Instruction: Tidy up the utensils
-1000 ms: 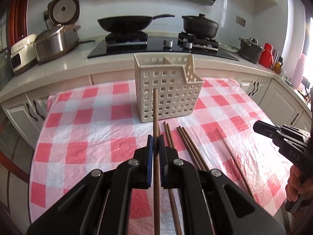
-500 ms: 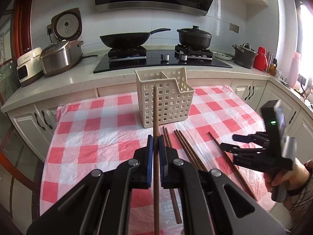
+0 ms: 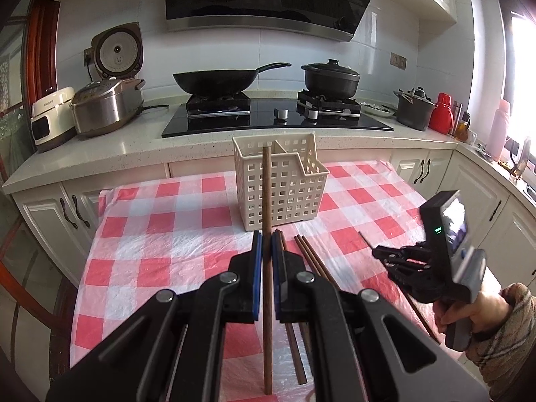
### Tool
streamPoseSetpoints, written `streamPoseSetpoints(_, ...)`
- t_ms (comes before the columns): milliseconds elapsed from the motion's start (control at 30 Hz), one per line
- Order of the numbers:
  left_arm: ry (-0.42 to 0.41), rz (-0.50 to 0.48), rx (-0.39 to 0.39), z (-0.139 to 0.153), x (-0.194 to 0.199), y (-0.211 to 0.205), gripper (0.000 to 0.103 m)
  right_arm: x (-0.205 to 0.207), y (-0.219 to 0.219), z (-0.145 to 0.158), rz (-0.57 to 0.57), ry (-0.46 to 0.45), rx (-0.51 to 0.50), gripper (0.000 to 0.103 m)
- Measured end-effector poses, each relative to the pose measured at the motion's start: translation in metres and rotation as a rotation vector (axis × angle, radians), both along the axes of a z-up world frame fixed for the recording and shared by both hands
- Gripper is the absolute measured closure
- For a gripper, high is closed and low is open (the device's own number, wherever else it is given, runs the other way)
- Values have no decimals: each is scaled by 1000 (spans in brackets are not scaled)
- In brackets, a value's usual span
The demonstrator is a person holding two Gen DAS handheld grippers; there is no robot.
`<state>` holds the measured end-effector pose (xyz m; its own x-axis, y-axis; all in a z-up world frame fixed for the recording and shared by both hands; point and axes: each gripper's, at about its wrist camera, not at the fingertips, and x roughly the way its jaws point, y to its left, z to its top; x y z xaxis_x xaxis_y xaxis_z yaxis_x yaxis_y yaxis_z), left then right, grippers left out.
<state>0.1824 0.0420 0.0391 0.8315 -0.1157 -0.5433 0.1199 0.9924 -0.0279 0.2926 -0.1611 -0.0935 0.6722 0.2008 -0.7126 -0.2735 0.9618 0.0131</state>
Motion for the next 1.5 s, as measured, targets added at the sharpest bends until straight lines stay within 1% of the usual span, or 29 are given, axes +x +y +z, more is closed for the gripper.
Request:
streamPoseSetpoints(133, -21, 2, 9, 5, -5, -3, 97, -21, -10, 38, 5, -108, 61, 96)
streamPoseSetpoints(200, -27, 6, 8, 7, -7, -2, 97, -29, -15, 54, 18, -149, 87, 96)
streamPoseSetpoints(333, -34, 8, 22, 8, -12, -4, 97, -46, -19, 79, 39, -227, 105, 96)
streamPoseSetpoints(600, -50, 3, 43, 13, -18, -8, 97, -79, -24, 114, 68, -359, 118, 96)
streamPoseSetpoints(700, -51, 2, 47, 12, -20, -9, 97, -92, -23, 122, 63, -426, 95, 96)
streamPoseSetpoints(800, -51, 4, 48, 11, -19, -8, 97, -97, -24, 124, 62, -442, 88, 96)
streamPoseSetpoints(967, -59, 1, 50, 14, -21, -9, 97, -101, -29, 127, 59, -456, 111, 96)
streamPoseSetpoints(1100, -79, 6, 68, 17, -23, -11, 97, -104, -26, 130, 58, -482, 93, 96)
streamPoseSetpoints(1333, -80, 9, 50, 17, -9, -10, 97, -83, -29, 132, 46, -470, 120, 96)
streamPoseSetpoints(1500, -124, 12, 26, 35, 10, -11, 97, -60, -22, 145, 44, -489, 128, 96)
